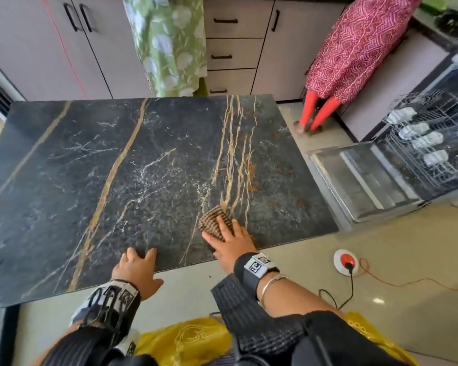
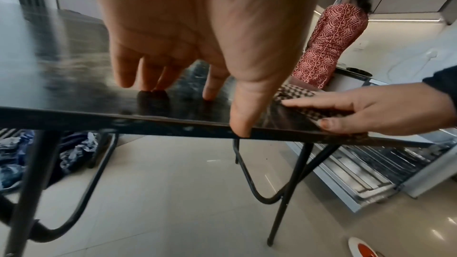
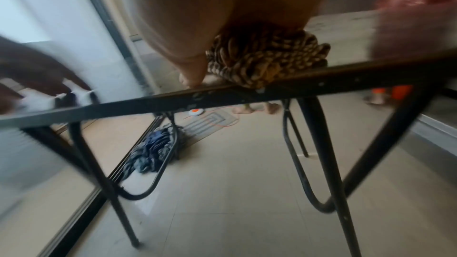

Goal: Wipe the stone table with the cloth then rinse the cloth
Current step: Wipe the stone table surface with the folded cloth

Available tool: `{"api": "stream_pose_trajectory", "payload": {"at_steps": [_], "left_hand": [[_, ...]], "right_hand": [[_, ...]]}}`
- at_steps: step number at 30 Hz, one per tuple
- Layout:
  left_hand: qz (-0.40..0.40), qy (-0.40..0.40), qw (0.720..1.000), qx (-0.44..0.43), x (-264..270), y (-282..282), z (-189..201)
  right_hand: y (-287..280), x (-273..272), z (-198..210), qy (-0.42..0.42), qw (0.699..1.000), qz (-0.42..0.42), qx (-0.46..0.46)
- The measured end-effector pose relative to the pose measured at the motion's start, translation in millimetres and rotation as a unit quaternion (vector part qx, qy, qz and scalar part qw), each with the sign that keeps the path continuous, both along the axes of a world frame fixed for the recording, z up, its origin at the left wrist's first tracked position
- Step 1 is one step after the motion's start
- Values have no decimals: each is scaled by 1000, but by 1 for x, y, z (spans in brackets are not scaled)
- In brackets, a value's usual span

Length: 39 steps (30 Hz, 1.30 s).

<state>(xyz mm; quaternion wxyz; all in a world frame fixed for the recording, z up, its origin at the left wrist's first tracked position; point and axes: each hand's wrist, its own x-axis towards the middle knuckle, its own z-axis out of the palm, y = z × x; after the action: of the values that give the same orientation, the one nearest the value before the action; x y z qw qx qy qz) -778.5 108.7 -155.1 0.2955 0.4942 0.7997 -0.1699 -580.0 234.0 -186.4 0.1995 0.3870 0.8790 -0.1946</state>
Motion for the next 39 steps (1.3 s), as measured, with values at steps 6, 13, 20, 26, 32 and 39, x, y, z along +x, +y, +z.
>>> {"api": "stream_pose_trajectory", "payload": {"at_steps": [6, 13, 20, 26, 32, 39], "left_hand": [[-61, -47, 997, 20, 47, 36, -7], [-63, 0, 997, -43, 67, 48, -9], [-49, 43, 995, -71, 85, 57, -13], [-33, 65, 996, -61, 94, 50, -17], [-15, 51, 995, -83, 100, 53, -12], [-59, 55, 989, -124, 93, 58, -3]], "right_hand": [[29, 51, 2, 27, 1000, -7, 15], [71, 128, 1, 7, 994, -101, 32], [51, 57, -5, 20, 991, 133, 23], [81, 50, -8, 34, 998, 54, 25], [116, 87, -11, 23, 993, -73, 91], [145, 41, -12, 25, 984, -171, 34]]}}
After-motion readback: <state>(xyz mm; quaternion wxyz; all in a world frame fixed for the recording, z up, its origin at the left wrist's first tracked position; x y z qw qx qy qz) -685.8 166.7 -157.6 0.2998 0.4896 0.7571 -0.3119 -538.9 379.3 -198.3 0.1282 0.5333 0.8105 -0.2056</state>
